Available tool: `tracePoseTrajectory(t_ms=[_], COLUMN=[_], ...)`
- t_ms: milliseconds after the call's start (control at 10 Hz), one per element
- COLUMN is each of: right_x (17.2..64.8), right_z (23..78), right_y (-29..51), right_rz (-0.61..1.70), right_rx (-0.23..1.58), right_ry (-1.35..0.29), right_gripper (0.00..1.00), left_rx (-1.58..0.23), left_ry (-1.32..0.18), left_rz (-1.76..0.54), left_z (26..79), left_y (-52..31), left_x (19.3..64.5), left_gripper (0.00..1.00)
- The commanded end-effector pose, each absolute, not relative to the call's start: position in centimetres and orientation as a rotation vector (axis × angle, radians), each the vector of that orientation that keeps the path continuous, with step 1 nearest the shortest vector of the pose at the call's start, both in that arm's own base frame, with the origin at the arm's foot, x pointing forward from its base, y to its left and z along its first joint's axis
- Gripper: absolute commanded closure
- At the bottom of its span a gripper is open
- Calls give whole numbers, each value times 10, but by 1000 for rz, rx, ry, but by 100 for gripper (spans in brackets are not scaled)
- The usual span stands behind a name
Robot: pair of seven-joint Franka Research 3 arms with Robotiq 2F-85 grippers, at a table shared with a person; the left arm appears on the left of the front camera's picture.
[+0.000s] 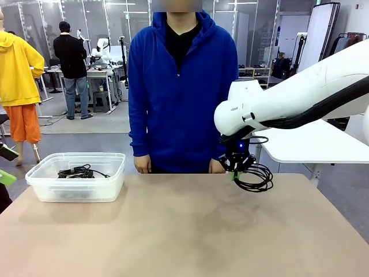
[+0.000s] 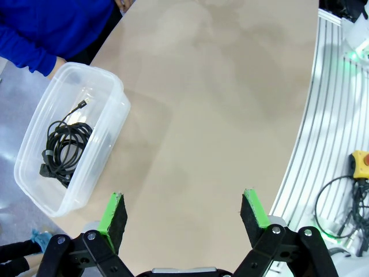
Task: Organize and store the cables.
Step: Place the USB Extension Cable into the Organizing box.
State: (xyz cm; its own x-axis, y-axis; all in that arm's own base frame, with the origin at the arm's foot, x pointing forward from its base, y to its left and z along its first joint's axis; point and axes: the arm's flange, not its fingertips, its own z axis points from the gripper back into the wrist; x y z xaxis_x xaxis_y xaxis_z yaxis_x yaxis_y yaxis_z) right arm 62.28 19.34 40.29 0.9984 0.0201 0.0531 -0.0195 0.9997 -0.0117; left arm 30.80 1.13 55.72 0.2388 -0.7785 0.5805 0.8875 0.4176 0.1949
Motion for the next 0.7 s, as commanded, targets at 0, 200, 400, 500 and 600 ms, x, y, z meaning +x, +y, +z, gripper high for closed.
tracePoseTrajectory(t_ms=[0,200,400,500,600], right_x=[601,577,567,562,560], right_z=[396,400,399,392,386], right_y=[203,246,294,315,330], right_rz=[103,226,339,394,422], right_rx=[-7,-5,-55,-48,-54], right_ry=[-56,-48,-59,-42,-51], right_gripper=[100,100,100,100,100], left_rx=[-187,-187,-187,-187,-187], left_ry=[-677,-677,-677,-677,-677], left_rz=[-1136,-1136,-1136,-1136,-1136], left_z=[559,559,559,559,559], left_y=[10,10,10,10,10], left_x=[309,309,309,309,309], left_gripper=[0,0,0,0,0])
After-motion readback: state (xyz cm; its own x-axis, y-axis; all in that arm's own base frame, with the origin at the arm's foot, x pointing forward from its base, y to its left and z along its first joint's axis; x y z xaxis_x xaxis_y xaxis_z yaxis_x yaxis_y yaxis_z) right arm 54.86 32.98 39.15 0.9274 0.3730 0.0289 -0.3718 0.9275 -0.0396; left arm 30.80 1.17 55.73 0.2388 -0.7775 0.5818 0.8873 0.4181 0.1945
